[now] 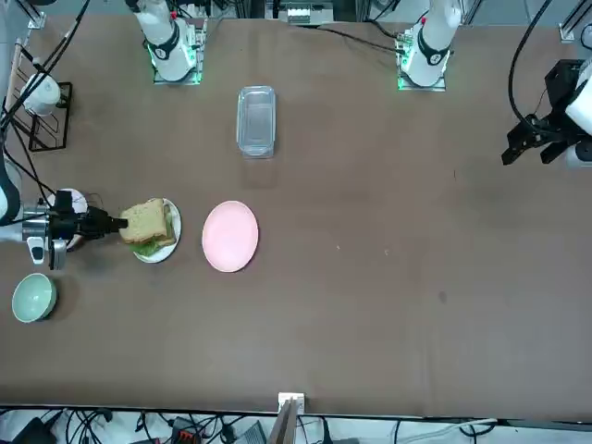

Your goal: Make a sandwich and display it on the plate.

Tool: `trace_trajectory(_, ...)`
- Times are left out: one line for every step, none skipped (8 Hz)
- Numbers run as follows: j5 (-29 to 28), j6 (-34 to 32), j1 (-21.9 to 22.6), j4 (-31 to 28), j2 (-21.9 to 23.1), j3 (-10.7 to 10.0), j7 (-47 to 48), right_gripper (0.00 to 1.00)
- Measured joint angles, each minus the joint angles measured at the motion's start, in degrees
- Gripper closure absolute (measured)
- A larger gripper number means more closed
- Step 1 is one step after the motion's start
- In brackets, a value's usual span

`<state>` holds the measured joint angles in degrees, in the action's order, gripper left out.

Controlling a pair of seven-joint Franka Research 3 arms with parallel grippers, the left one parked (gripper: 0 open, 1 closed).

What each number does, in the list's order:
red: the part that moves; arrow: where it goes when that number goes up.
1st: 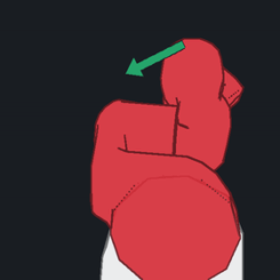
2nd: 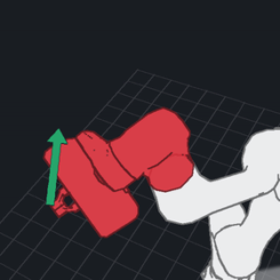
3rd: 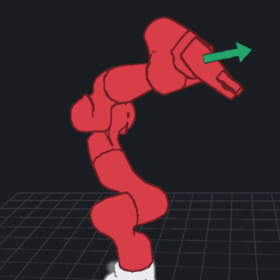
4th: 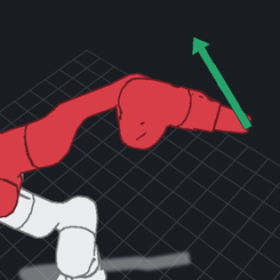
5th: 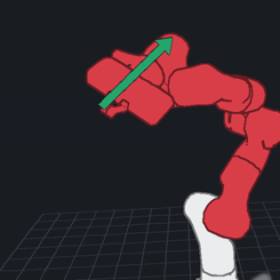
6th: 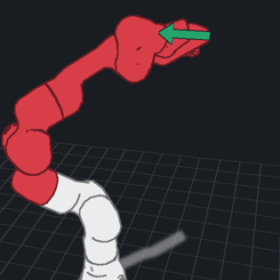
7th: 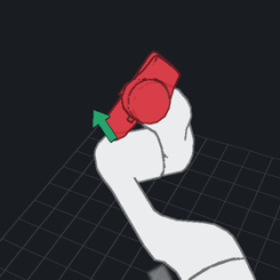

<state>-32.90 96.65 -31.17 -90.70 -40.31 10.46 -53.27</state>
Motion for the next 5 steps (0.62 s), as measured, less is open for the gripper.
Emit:
trace_trajectory(0.3, -0.1, 0.0, 0.0, -0.2, 0.0, -0.2, 0.92)
trace_trajectory(1.1, -0.1, 0.0, 0.1, -0.6, 0.0, -0.6, 0.92)
trace_trajectory(1.9, -0.1, 0.0, 0.2, -0.8, 0.0, -0.8, 0.92)
trace_trajectory(2.3, -0.1, 0.0, 0.2, -0.9, 0.0, -1.0, 0.92)
trace_trajectory(2.7, -0.1, 0.0, 0.3, -1.0, 0.0, -1.2, 0.92)
